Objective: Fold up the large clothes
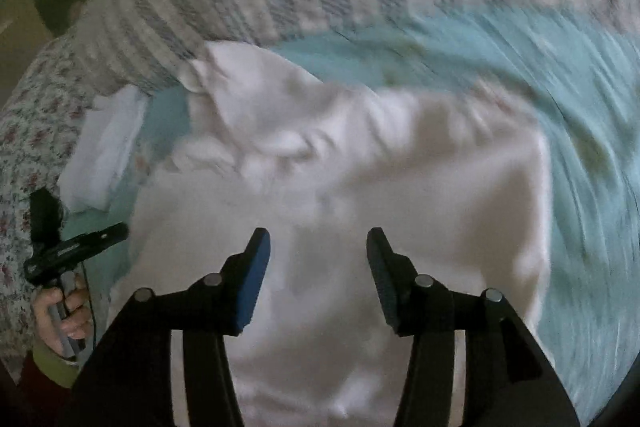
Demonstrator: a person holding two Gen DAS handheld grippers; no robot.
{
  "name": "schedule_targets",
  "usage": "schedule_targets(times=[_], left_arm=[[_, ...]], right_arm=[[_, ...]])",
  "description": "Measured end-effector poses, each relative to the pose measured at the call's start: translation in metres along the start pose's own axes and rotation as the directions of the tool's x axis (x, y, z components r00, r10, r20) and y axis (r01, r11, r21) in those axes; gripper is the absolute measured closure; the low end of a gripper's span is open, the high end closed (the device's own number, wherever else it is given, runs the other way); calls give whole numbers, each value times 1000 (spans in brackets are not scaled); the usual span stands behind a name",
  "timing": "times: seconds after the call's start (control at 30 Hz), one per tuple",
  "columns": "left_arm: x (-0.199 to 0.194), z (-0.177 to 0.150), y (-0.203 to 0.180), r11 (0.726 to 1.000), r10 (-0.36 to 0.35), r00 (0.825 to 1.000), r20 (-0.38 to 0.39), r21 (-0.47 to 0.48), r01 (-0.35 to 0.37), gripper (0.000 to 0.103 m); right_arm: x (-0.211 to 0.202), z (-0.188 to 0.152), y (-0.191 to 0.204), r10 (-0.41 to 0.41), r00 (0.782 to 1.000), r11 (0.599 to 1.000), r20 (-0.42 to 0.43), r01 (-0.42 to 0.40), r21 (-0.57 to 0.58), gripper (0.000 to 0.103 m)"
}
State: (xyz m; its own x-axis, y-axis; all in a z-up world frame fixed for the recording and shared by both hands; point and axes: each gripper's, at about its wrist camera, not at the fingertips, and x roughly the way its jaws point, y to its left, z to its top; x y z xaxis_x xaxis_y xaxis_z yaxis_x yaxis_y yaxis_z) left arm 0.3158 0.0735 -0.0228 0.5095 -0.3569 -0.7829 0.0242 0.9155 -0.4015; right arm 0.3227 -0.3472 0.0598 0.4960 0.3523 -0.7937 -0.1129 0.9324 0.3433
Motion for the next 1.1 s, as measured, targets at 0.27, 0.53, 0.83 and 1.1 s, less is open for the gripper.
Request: schedule_targets(times=[0.27,0.53,0.83,1.1], left_arm=[[64,101,-1,999,20,1000,8,-25,-20,52],[127,165,-1,998,54,999,-2,40,-54,51],[151,191,-15,987,56,998,42,149,-62,57],[114,176,-66,947,24,990,136,315,-66,102]], right_arm=[[77,84,75,76,997,982,-11,-76,-174,52],[168,152,106,57,998,960,-22,-61,-274,49],[199,173,93,58,998,958,-38,-66,-279,101],[89,177,50,78,991,969,106,-50,-241,101]])
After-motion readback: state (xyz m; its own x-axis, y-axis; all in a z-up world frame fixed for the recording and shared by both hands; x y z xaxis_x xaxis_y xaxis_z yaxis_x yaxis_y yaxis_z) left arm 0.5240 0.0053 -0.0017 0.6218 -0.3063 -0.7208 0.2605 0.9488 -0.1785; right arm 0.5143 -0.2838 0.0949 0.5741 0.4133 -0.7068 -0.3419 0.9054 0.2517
